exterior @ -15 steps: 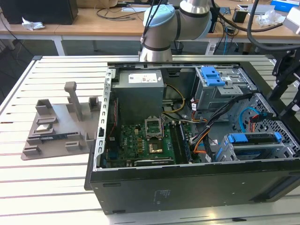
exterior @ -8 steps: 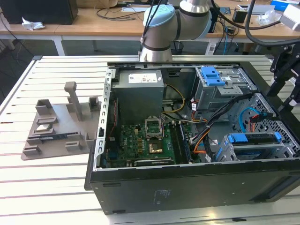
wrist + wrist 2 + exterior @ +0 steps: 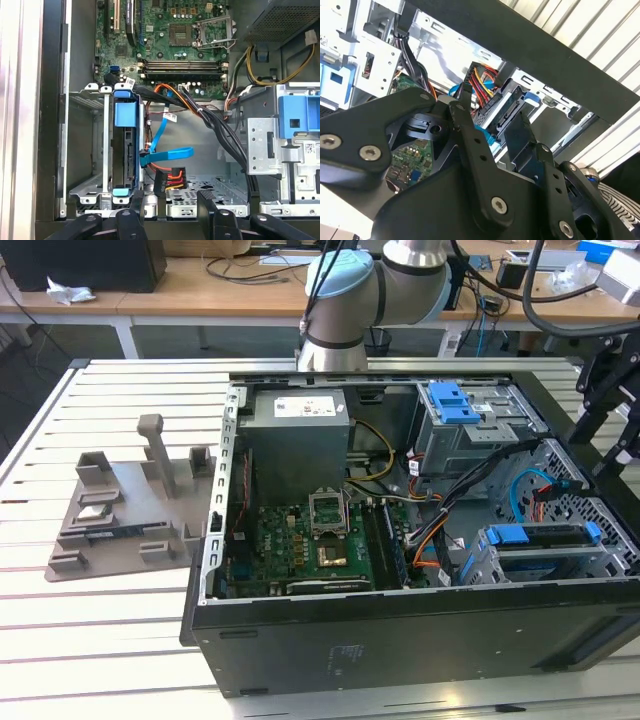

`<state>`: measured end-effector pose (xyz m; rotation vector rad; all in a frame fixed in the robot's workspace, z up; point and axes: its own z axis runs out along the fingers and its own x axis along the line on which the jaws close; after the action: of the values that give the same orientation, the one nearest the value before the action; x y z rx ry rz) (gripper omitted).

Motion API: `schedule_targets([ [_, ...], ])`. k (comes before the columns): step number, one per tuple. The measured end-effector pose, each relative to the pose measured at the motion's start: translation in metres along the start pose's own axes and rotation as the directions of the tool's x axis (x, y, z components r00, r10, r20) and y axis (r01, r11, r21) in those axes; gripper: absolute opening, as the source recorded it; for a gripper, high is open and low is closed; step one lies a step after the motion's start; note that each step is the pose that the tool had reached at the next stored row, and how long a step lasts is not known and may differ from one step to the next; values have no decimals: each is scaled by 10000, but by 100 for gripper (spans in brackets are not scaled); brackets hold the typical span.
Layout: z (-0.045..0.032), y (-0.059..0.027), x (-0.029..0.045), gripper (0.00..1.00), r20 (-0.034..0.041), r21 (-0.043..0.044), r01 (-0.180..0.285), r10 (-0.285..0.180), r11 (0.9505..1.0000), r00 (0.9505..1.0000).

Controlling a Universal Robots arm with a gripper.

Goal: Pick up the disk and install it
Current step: 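Insert the first disk wire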

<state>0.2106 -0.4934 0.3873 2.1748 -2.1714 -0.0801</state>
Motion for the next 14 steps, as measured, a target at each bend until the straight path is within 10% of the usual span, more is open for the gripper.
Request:
schedule_targets([
  [12,82,-10,-27,54,-3,-1,1,-1,10000,10000],
  [14,95,10,-27,54,-99,-1,-7,7,10000,10000],
])
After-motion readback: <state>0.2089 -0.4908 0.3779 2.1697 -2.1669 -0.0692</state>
